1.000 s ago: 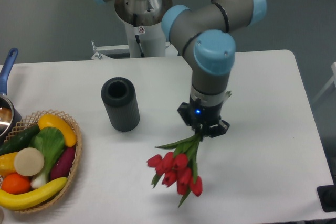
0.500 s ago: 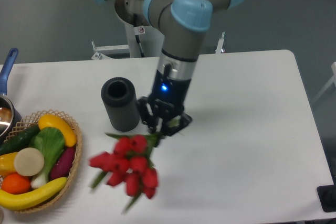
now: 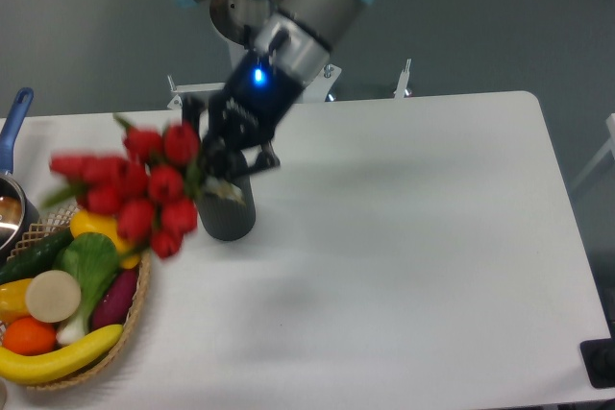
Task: Insert the flowers into the vase
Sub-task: 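Raise the tulips and position their stems above the vase opening, then lower the tulip stems down into the grey vase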
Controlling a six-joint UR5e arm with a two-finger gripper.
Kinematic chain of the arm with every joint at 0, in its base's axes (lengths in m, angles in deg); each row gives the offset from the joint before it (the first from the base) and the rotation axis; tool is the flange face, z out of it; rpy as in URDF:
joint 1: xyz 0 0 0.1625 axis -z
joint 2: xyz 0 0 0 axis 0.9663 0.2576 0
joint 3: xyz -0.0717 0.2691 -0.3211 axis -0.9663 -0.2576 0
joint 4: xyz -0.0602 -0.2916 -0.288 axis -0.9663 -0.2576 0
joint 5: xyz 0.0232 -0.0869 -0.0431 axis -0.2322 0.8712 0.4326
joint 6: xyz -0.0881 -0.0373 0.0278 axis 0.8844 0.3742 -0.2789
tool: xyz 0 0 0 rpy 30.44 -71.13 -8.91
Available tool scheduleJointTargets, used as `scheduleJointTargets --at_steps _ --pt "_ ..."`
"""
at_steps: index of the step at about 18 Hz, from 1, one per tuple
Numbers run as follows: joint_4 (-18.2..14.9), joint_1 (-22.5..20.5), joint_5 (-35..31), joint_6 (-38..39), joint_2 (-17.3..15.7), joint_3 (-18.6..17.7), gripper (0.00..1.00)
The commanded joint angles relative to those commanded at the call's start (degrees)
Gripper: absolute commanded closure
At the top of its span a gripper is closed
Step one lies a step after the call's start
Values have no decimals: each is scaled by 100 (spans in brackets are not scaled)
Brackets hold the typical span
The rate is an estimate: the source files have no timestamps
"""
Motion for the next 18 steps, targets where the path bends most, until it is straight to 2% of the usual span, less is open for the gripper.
scheduleJointTargets --at_steps 2,9,18 --pt "0 -35 27 -97 -123 -193 99" --pt "0 -70 185 -685 -256 -739 96" --pt "9 -193 176 -949 -352 -1029 96"
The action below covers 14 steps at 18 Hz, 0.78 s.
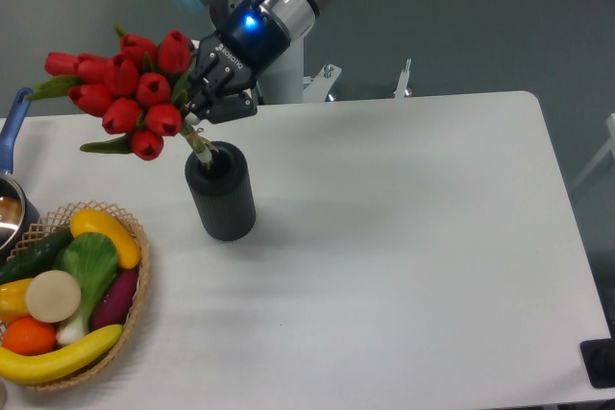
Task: Insert the flowers into the vase
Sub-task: 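Lower the tulip stems down into the grey vase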
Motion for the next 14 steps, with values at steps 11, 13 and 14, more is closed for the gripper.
scheduleJointTargets --at_steps 11,13,14 --pt "0 -9 -9 -536 26 -589 93" --pt "9 0 -9 -563 61 -721 90" --pt "0 -9 -9 -658 79 -773 89"
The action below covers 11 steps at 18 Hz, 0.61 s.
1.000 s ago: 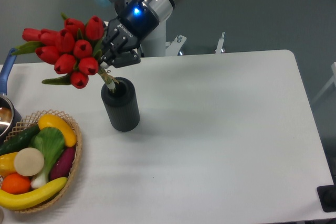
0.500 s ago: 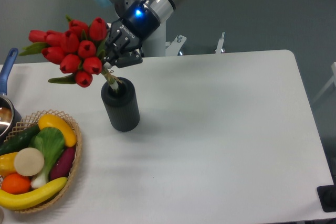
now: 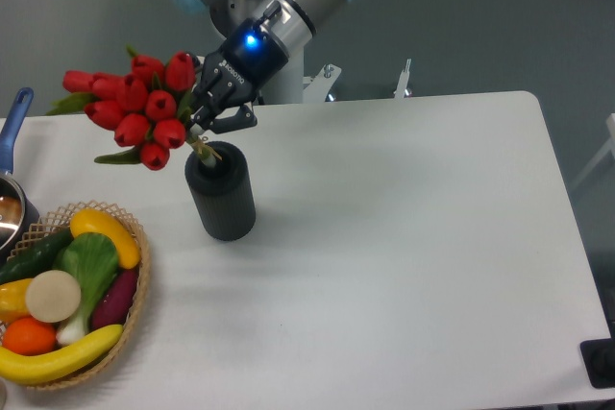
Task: Insert the flowers into the vase
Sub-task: 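Lower the tulip stems down into the grey vase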
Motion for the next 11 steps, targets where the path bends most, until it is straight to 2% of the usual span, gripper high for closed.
scheduleJointTargets --at_steps 4,9,11 --pt "-9 -18 0 -668 97 -299 81" --pt "9 -35 -9 -766 246 -326 71" --pt "9 -44 -9 -766 308 -317 57"
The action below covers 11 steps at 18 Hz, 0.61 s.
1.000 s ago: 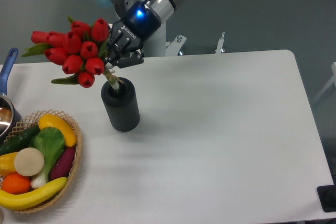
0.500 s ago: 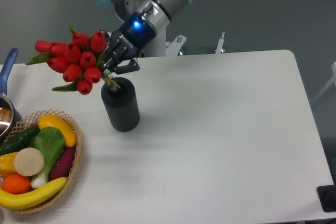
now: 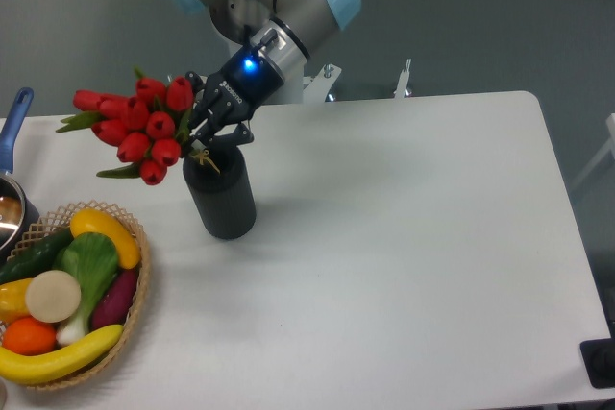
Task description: Insert the flowers into the vase
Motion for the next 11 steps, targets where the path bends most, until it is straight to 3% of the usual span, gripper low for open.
scheduleJointTargets --at_steps 4,8,11 --pt "-9 -131 0 -9 9 -35 39" --pt "-17 -237 -9 0 0 -105 0" --pt "-18 -334 -17 0 -26 -184 0"
